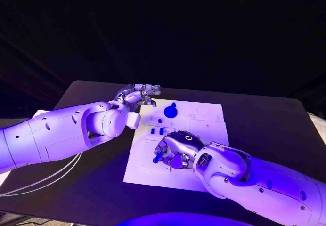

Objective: Assemble the parts on the task board

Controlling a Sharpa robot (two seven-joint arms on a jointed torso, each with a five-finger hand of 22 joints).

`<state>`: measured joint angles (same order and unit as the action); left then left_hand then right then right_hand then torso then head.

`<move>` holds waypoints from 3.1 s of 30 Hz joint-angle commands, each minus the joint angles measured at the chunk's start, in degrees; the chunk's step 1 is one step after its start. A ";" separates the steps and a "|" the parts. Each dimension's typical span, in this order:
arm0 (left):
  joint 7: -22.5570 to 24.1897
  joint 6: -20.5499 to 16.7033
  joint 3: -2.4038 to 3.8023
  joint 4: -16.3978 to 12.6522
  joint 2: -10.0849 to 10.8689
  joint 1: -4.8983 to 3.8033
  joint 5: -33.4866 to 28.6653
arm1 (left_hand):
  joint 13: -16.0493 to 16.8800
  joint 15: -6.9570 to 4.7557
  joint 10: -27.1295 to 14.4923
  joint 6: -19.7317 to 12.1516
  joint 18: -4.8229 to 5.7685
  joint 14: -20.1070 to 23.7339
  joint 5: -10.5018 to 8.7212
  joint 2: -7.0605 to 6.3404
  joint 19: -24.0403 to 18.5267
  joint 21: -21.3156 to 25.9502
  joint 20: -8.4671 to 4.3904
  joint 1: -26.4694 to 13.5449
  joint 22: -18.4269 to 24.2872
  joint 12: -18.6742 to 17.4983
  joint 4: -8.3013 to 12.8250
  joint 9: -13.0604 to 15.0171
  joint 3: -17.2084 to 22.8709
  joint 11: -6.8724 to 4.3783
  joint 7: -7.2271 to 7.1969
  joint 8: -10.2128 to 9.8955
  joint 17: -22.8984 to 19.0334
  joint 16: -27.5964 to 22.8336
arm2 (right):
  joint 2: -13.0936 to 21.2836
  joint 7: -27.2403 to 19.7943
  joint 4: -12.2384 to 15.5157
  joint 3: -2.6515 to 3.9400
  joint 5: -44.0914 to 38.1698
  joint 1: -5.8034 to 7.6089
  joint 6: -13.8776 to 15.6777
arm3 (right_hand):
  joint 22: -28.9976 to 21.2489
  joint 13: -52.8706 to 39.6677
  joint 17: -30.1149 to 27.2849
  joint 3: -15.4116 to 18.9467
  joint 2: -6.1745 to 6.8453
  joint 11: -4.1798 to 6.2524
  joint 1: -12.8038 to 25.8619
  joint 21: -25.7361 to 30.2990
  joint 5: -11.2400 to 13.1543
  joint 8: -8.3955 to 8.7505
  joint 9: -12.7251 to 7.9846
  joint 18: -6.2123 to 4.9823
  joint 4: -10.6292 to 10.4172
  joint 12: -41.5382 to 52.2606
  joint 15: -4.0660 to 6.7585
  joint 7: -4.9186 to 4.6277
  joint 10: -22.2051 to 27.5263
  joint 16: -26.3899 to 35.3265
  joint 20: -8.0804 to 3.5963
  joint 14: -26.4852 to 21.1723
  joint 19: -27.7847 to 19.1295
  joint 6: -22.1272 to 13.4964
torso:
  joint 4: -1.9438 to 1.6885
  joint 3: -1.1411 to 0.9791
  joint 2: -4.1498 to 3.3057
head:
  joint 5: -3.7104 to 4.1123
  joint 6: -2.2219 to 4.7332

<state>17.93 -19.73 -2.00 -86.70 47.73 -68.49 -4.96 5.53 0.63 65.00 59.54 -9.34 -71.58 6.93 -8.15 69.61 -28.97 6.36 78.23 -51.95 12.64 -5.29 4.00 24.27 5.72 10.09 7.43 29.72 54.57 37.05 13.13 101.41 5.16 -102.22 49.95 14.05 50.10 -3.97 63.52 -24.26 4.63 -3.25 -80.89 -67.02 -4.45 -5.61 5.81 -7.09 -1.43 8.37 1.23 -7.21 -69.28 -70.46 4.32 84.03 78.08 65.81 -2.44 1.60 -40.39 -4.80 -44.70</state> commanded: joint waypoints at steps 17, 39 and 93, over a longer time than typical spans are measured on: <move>0.07 1.12 0.04 -0.37 -0.03 -0.03 0.25 | 0.08 0.14 -0.36 -0.39 -1.08 0.41 -0.14 0.45 0.03 0.29 0.16 0.28 0.05 0.30 0.06 -0.07 -0.31 -0.10 -0.15 0.18 -0.06 -0.12 | -1.88 1.69 -1.33 -1.44 -4.96 -0.19 -4.36 | -0.05 -0.03 -0.01 -0.33 -0.30 -0.12 0.14 -0.12 -0.18 -0.20 0.04 0.04 -0.07 -0.34 0.31 0.05 -0.23 -0.23 0.02 1.88 0.38 0.32 | -0.16 0.07 0.09 | -0.27 -0.10; -0.38 1.57 0.04 -0.50 0.39 -0.03 0.27 | 0.09 0.16 -0.49 -0.49 -1.08 0.47 -0.13 0.49 0.04 0.38 0.18 0.32 0.11 0.40 0.07 -0.07 -0.39 -0.07 -0.12 0.22 -0.11 -0.11 | 4.56 -1.40 3.95 -0.28 0.23 -0.27 10.00 | -19.60 -0.42 -15.03 13.19 3.42 -3.44 -0.16 14.40 -1.91 1.48 -1.53 -2.91 -5.27 1.20 -2.45 -3.18 13.45 10.55 2.56 -3.13 -6.57 -12.74 | -0.25 0.10 0.11 | 0.52 0.52; -1.02 2.22 0.01 -1.51 1.74 -0.01 0.74 | 0.08 0.21 -0.73 -0.68 -1.06 0.57 -0.14 0.45 0.03 0.50 0.20 0.37 0.19 0.46 0.12 -0.09 -0.50 -0.01 -0.06 0.22 -0.18 -0.11 | 23.24 21.23 10.69 2.90 10.07 -2.68 -4.70 | 12.96 -61.47 14.36 30.44 -1.87 2.69 11.12 -8.56 -12.24 -4.83 4.51 2.14 -15.07 59.28 2.42 1.98 -9.35 -12.26 -2.16 3.87 4.09 -4.70 | 1.60 0.37 0.77 | 5.38 0.76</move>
<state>16.80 -18.65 -2.01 -88.10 49.48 -68.49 -4.49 5.52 0.83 64.58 59.13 -9.34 -71.39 6.93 -7.91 69.61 -28.77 6.36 78.47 -51.85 12.87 -5.13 4.00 24.11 5.72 10.09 7.42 29.60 54.57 60.49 33.78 112.27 8.08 -90.80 47.42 11.00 62.97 -65.37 74.93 5.84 3.25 -0.58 -69.75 -75.44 -16.31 -10.18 10.26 -6.13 -16.53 67.34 3.50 -5.31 -78.47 -82.45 2.06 84.02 81.97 61.40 -0.87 1.94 -39.63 0.60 -44.01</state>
